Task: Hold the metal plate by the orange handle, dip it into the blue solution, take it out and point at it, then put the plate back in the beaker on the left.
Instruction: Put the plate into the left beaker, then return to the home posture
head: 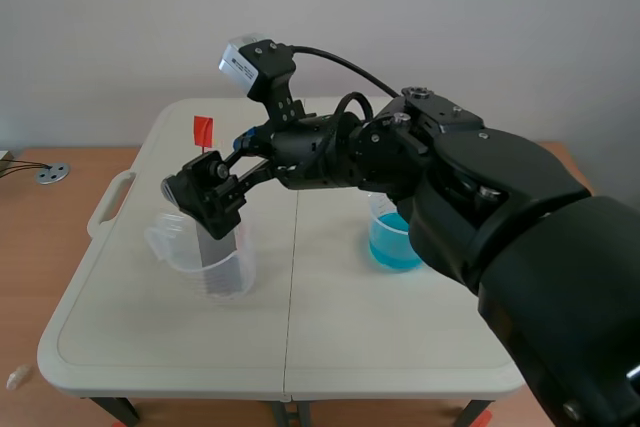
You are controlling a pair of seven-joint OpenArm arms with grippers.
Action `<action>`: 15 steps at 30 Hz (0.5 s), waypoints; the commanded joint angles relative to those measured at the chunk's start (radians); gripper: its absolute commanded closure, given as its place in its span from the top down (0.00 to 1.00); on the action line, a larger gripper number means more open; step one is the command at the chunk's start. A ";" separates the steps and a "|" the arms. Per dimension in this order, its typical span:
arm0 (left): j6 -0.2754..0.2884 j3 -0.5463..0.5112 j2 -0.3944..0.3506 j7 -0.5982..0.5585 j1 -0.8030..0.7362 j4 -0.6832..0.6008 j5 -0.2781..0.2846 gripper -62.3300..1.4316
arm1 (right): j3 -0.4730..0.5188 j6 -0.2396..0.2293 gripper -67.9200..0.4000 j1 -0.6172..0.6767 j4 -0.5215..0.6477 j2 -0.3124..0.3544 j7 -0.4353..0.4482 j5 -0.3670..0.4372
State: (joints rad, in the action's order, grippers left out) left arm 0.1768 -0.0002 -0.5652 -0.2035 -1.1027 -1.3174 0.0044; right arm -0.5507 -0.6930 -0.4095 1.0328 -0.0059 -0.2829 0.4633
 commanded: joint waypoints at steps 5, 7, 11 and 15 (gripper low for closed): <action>0.002 0.001 0.008 -0.015 0.008 -0.010 0.002 1.00 | 0.041 -0.003 0.98 -0.024 0.014 0.003 -0.011 0.019; 0.002 0.001 0.008 -0.016 0.014 -0.010 0.002 1.00 | 0.063 -0.003 0.98 -0.022 0.026 0.008 -0.027 0.021; 0.002 0.001 0.008 -0.018 0.026 -0.010 0.005 1.00 | 0.093 -0.004 0.98 -0.017 0.068 0.034 -0.066 0.047; 0.009 -0.005 0.018 -0.020 0.024 -0.025 0.032 1.00 | 0.113 -0.003 0.98 -0.003 0.119 0.081 -0.086 0.093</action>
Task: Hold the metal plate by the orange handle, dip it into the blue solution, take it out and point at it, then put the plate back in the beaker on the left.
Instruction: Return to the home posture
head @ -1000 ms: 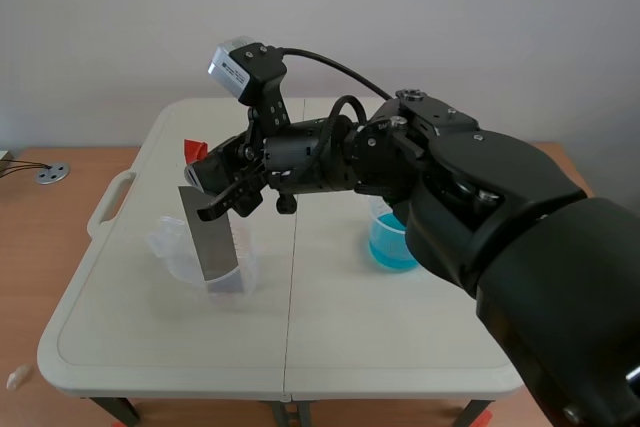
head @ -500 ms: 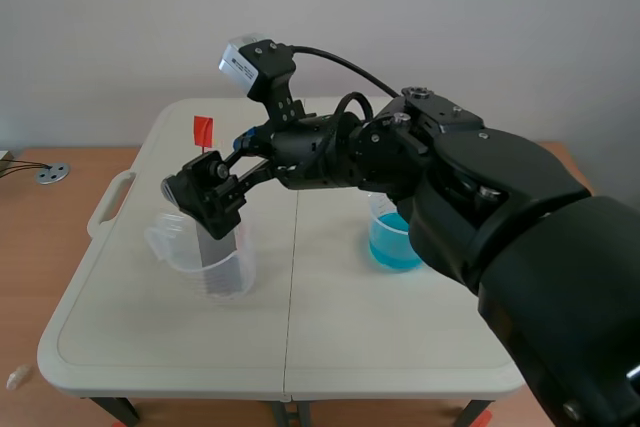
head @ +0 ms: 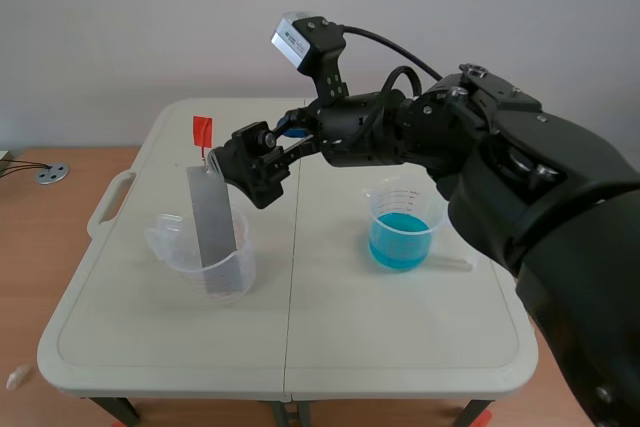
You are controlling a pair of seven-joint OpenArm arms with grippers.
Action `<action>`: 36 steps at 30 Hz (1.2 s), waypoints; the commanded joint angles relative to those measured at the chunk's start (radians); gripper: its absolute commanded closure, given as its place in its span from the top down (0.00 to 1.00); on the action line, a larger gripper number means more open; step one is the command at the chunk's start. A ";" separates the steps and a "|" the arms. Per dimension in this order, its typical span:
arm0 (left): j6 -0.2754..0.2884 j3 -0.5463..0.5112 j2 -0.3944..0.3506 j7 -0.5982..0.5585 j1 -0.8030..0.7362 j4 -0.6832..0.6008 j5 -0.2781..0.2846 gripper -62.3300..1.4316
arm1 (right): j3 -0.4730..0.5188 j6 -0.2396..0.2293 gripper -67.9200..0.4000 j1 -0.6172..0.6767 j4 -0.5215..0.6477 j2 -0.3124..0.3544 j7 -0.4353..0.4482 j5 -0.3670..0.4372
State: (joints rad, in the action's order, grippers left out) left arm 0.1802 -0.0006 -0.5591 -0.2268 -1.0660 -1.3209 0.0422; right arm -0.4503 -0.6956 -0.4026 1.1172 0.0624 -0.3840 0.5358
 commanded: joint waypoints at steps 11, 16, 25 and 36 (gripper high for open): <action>-0.043 -0.439 -0.037 -0.006 -0.061 -0.302 0.218 1.00 | 0.123 0.000 0.98 0.188 0.329 0.176 0.007 0.063; -0.043 -0.544 -0.089 -0.039 -0.043 -0.434 0.287 1.00 | 0.177 0.000 0.98 0.306 0.469 0.250 -0.003 0.122; -0.027 -0.537 -0.106 0.038 0.174 -0.535 0.386 1.00 | 0.282 -0.001 0.98 0.518 0.657 0.362 -0.017 0.222; -0.011 -0.317 -0.107 0.058 0.389 -0.551 0.378 1.00 | 0.404 -0.005 0.98 0.768 0.847 0.431 0.013 0.239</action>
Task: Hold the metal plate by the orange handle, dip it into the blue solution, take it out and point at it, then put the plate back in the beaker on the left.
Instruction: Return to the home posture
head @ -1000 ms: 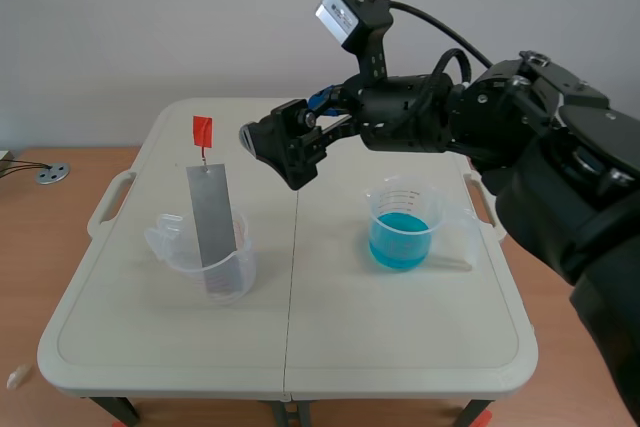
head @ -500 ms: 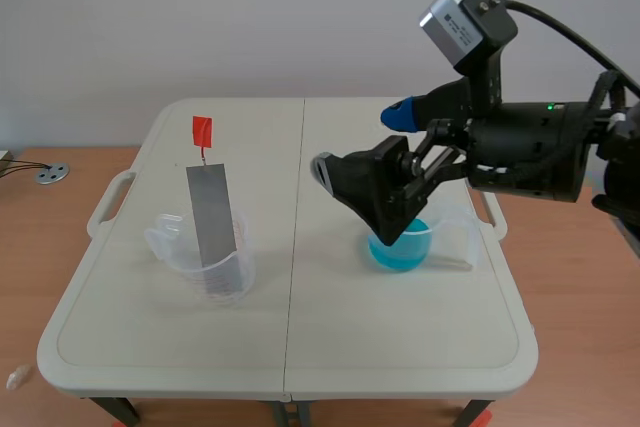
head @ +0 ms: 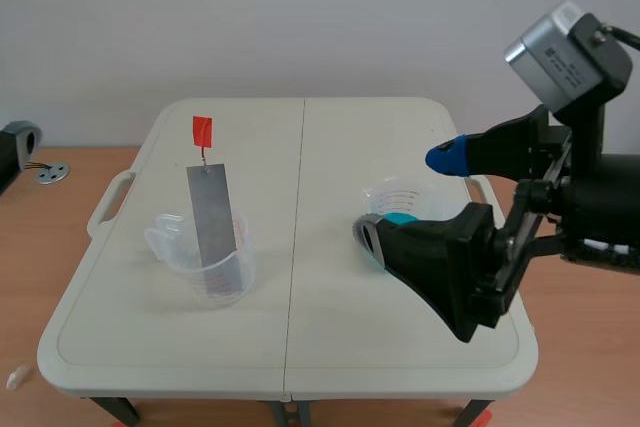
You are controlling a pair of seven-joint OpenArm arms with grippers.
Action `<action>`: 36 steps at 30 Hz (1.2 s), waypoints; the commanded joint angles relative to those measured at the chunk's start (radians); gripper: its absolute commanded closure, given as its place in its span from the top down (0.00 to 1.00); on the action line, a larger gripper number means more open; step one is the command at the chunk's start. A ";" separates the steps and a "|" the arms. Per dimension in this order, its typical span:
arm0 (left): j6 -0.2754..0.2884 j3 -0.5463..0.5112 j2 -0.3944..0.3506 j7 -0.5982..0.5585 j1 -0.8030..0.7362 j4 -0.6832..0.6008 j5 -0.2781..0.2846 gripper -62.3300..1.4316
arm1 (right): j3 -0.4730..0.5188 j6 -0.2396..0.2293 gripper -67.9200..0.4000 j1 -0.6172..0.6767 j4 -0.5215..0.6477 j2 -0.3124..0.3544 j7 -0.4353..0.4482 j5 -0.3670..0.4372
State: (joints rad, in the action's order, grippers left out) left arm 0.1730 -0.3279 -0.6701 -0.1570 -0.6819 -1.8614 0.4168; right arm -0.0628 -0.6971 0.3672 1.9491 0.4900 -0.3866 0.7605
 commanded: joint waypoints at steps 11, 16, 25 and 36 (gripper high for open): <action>-0.121 0.366 0.004 -0.033 0.151 -0.011 -0.150 1.00 | 0.114 -0.007 0.98 0.121 0.070 0.003 0.045 -0.003; -0.145 0.479 0.005 -0.026 0.193 -0.011 -0.172 1.00 | 0.114 -0.007 0.98 0.120 0.070 0.003 0.045 -0.032; -0.144 0.543 0.024 0.012 0.203 0.005 -0.175 1.00 | 0.114 -0.006 0.98 0.117 0.070 0.003 0.045 -0.047; -0.145 0.543 0.024 0.011 0.203 0.009 -0.175 1.00 | 0.114 -0.006 0.98 0.117 0.070 0.003 0.045 -0.088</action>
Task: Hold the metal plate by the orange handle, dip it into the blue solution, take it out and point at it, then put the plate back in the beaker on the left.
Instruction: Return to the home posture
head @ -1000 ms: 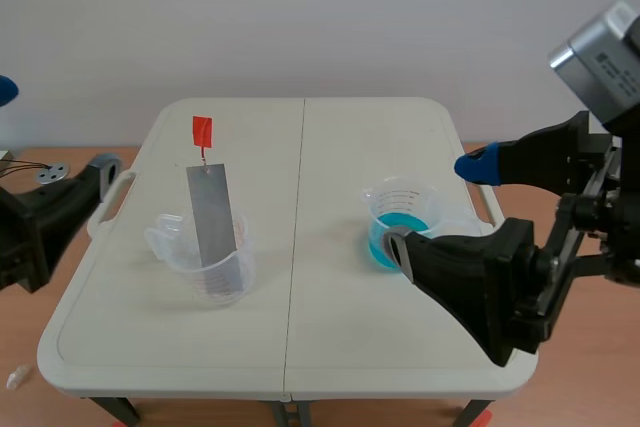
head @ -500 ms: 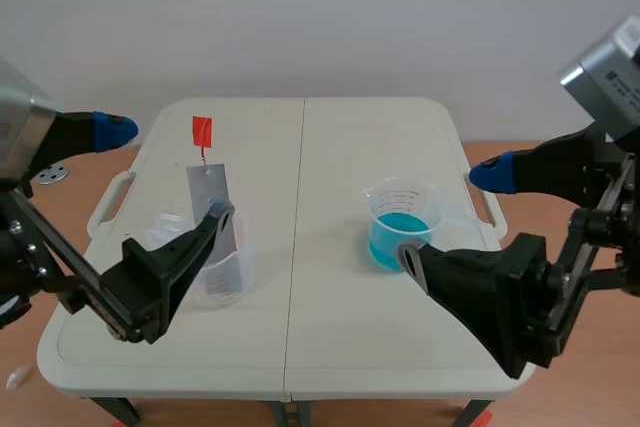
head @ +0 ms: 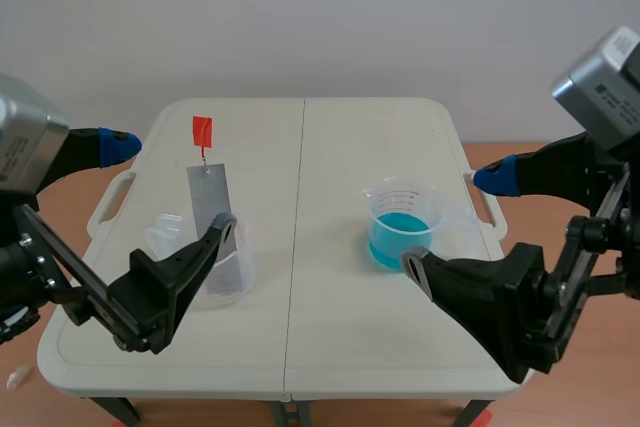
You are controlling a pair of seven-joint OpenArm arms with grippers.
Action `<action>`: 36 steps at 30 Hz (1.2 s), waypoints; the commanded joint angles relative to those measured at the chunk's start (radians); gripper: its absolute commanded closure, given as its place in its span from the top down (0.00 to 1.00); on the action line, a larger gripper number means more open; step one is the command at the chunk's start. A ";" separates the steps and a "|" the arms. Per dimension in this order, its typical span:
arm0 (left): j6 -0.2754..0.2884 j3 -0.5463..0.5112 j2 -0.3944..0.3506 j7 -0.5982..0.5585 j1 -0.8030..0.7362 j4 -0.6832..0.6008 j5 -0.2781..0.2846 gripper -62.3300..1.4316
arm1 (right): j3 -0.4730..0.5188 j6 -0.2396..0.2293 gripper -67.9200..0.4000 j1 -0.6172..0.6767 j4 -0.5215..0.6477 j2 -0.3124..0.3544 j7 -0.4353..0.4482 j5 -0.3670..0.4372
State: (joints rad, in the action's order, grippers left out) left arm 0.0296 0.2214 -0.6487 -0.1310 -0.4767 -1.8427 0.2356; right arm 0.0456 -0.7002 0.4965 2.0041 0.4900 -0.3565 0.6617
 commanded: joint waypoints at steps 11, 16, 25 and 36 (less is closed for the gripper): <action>-0.001 -0.006 0.003 -0.014 -0.002 -0.010 0.006 1.00 | 0.006 -0.003 0.98 -0.012 0.015 0.003 0.015 0.011; -0.001 -0.006 0.003 -0.014 -0.002 -0.010 0.006 1.00 | 0.006 -0.003 0.98 -0.011 0.015 0.003 0.015 0.011; -0.001 -0.006 0.003 -0.014 -0.002 -0.010 0.006 1.00 | 0.006 -0.003 0.98 -0.011 0.015 0.003 0.014 0.011; -0.001 -0.006 0.003 -0.014 -0.002 -0.010 0.006 1.00 | 0.006 -0.003 0.98 -0.011 0.015 0.003 0.002 0.011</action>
State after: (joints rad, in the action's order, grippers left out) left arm 0.0296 0.2214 -0.6487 -0.1310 -0.4767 -1.8427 0.2356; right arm 0.0456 -0.7002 0.4965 2.0041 0.4900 -0.3599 0.6617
